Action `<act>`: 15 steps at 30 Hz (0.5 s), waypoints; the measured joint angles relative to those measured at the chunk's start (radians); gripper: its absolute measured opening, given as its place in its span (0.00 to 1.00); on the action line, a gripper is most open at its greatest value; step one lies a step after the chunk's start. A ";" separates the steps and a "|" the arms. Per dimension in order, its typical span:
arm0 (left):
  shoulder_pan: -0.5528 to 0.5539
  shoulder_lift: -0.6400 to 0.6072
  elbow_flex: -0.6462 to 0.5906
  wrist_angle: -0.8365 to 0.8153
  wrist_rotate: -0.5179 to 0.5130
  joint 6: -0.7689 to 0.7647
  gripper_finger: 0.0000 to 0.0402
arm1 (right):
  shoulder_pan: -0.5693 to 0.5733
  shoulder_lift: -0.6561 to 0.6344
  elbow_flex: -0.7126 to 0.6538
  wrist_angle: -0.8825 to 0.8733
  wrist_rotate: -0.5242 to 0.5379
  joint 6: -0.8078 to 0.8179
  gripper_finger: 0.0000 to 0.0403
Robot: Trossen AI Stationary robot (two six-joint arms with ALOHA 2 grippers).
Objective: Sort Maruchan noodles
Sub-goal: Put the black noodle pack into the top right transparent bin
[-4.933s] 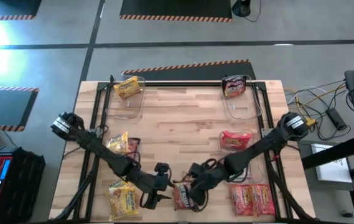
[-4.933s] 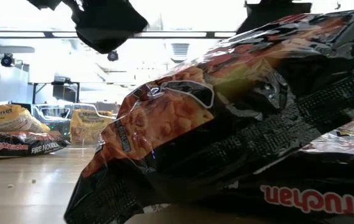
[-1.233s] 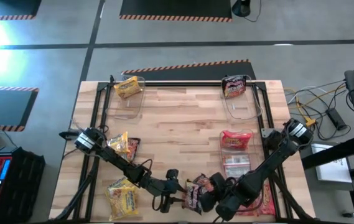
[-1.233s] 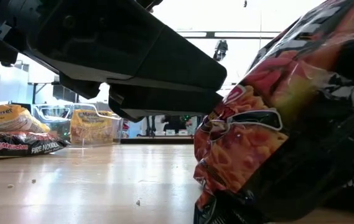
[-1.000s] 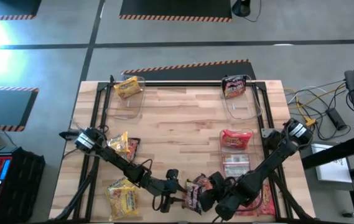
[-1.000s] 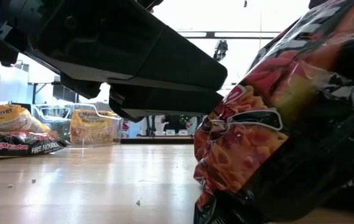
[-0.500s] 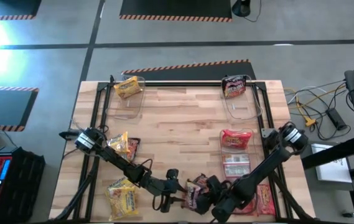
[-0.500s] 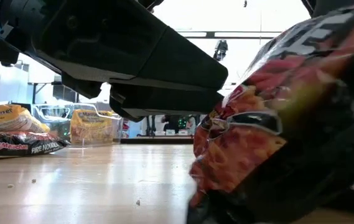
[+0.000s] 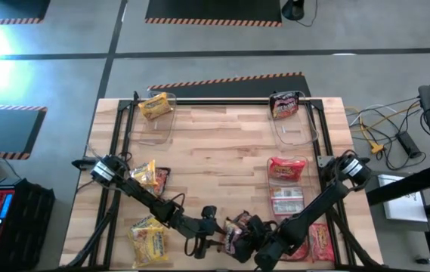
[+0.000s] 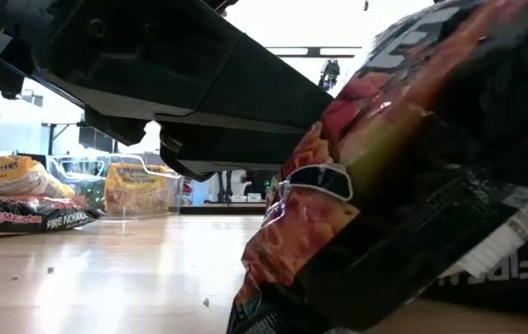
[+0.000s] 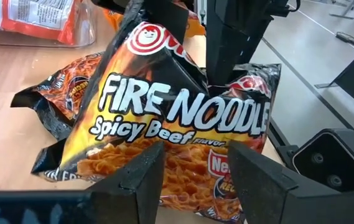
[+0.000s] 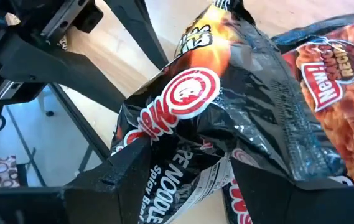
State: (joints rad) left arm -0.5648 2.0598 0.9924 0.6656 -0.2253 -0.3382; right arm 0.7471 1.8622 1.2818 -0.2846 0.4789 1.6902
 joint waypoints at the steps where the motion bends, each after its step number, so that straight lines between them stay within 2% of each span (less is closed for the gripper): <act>1: -0.001 0.000 0.000 0.000 0.000 -0.001 0.40 | -0.001 0.000 0.003 -0.001 -0.001 -0.005 0.51; 6: 0.000 0.000 0.000 -0.003 0.002 -0.010 0.38 | -0.002 -0.007 0.042 0.006 -0.050 -0.007 0.51; 15: 0.000 0.000 0.000 0.001 -0.001 -0.011 0.26 | 0.000 -0.011 0.118 0.005 -0.141 0.000 0.51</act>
State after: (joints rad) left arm -0.5644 2.0598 0.9924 0.6666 -0.2264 -0.3492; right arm 0.7475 1.8511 1.3999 -0.2796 0.3375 1.6906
